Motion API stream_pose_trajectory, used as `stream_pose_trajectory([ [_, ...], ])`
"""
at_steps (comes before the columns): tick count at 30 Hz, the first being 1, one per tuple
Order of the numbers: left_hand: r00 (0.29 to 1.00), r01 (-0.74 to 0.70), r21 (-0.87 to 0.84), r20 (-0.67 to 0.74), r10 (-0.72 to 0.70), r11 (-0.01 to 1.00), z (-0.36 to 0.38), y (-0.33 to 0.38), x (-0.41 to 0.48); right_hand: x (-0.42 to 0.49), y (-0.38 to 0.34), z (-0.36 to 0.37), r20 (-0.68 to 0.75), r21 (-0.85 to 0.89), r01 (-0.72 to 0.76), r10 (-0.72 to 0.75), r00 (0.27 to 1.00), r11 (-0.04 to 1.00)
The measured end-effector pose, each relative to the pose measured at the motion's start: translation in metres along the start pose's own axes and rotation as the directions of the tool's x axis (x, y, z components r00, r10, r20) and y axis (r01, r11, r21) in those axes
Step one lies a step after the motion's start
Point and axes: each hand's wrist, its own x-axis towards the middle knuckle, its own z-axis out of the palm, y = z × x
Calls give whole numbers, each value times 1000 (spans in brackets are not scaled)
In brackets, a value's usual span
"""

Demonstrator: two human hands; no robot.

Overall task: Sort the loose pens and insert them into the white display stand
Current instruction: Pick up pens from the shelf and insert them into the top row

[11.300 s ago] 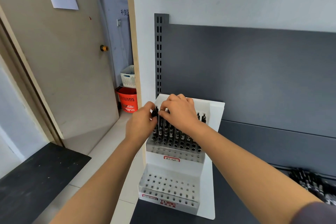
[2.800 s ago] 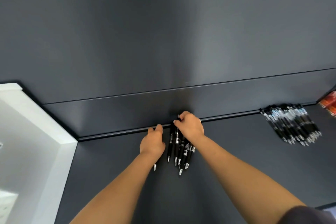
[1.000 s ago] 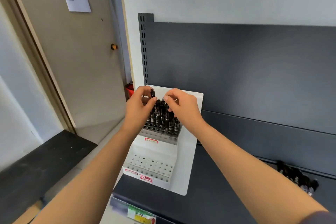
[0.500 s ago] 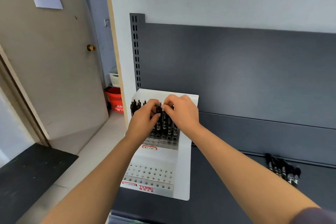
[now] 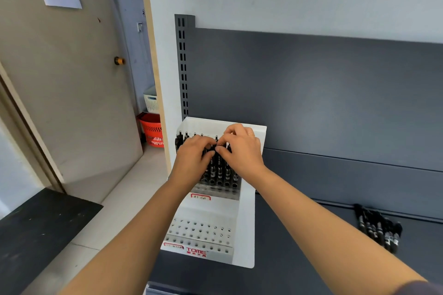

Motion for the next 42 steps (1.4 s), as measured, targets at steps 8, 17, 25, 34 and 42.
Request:
stream_pose_trajectory([
  [8, 990, -31, 2, -135, 31, 1000, 10, 23, 7, -15, 19, -18, -106, 45, 49, -44, 993, 998],
  [17, 950, -313, 143, 50, 309, 939, 80, 112, 22, -60, 128, -75, -30, 47, -118, 120, 992, 992],
  [25, 901, -374, 79, 269, 341, 924, 185, 187, 18, -126, 250, -128, 141, -92, -270, 281, 949, 958],
  [34, 834, -334, 39, 477, 276, 942, 279, 243, -9, -183, 346, -150, 296, -107, -462, 472, 830, 880],
  [42, 687, -194, 92, 724, 68, 977, 342, 240, -30, -206, 395, -128, 301, -132, -693, 695, 653, 709],
])
